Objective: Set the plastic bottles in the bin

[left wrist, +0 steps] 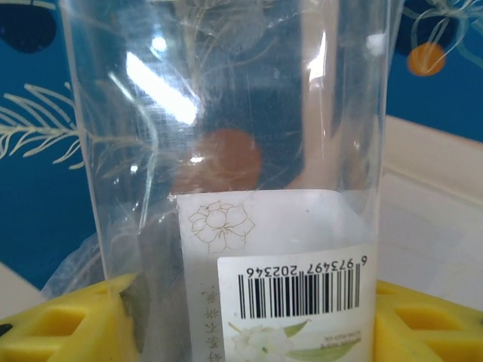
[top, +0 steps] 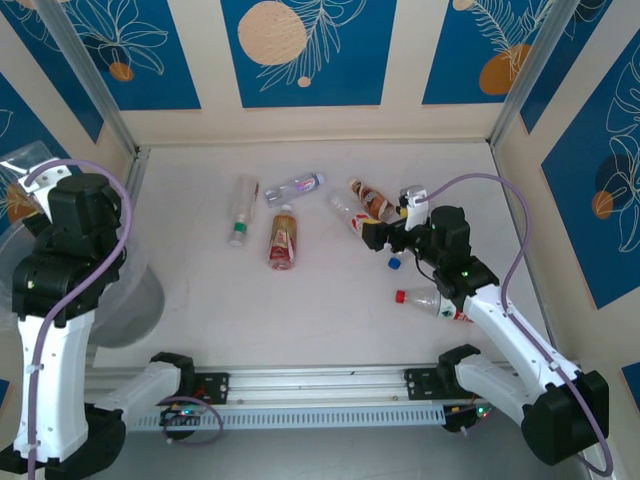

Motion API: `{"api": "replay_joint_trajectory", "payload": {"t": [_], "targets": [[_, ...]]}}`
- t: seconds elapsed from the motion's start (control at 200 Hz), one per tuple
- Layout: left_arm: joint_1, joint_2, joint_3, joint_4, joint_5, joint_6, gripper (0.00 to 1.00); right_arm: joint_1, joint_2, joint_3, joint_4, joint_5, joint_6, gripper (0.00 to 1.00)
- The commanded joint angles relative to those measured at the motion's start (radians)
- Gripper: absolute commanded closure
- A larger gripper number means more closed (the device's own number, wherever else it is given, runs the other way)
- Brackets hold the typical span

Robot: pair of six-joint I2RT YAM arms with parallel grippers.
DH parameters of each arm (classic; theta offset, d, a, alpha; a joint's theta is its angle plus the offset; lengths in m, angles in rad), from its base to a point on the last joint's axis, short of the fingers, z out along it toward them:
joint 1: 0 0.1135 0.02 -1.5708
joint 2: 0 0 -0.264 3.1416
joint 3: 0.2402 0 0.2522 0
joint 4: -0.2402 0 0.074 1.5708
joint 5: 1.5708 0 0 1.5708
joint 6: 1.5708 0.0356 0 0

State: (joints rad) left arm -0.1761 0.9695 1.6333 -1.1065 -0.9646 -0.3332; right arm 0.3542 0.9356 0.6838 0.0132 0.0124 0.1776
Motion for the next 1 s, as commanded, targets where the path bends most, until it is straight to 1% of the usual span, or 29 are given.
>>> {"api": "replay_joint_trajectory", "payload": {"t": [0.0, 0.085, 0.12, 0.225, 0.275, 0.345, 0.46, 0.58, 0.68, 0.765, 0.85, 0.92, 0.995], "targets": [[0.058, -0.005, -0.038, 0.026, -0.025, -0.023, 0.39, 0.001, 0.006, 0.035, 0.022, -0.034, -0.027, 0.01], [0.129, 0.022, -0.054, 0.009, 0.037, -0.040, 0.38, 0.002, 0.004, 0.029, 0.023, -0.037, -0.021, 0.01], [0.174, 0.031, -0.062, 0.013, 0.080, -0.044, 0.39, 0.002, 0.002, 0.025, 0.023, -0.036, -0.019, 0.01], [0.332, 0.044, -0.113, 0.049, 0.264, -0.059, 0.38, 0.004, -0.014, 0.020, 0.006, -0.023, -0.018, 0.01], [0.400, 0.050, -0.142, 0.057, 0.335, -0.075, 0.39, 0.003, -0.025, 0.017, -0.005, -0.014, -0.019, 0.01], [0.478, 0.064, -0.180, 0.037, 0.376, -0.127, 0.38, 0.003, -0.042, 0.013, -0.018, -0.002, -0.018, 0.01], [0.561, 0.055, -0.269, 0.044, 0.445, -0.182, 0.36, 0.003, -0.062, 0.005, -0.035, 0.015, -0.013, 0.01], [0.608, 0.037, -0.374, 0.093, 0.521, -0.220, 0.32, 0.004, -0.063, 0.007, -0.045, 0.019, -0.006, 0.01], [0.616, 0.046, -0.424, 0.103, 0.561, -0.252, 0.30, 0.003, -0.059, 0.014, -0.053, 0.021, 0.006, 0.01], [0.617, 0.046, -0.457, 0.119, 0.561, -0.262, 0.30, 0.003, -0.060, 0.021, -0.068, 0.026, 0.013, 0.01], [0.618, 0.034, -0.481, 0.130, 0.552, -0.267, 0.27, 0.006, -0.068, 0.026, -0.090, 0.032, 0.017, 0.01], [0.619, 0.026, -0.496, 0.128, 0.555, -0.269, 0.23, 0.005, -0.075, 0.020, -0.095, 0.043, 0.017, 0.01], [0.618, 0.019, -0.506, 0.128, 0.560, -0.270, 0.15, 0.005, -0.075, 0.016, -0.099, 0.049, 0.018, 0.01]]}}
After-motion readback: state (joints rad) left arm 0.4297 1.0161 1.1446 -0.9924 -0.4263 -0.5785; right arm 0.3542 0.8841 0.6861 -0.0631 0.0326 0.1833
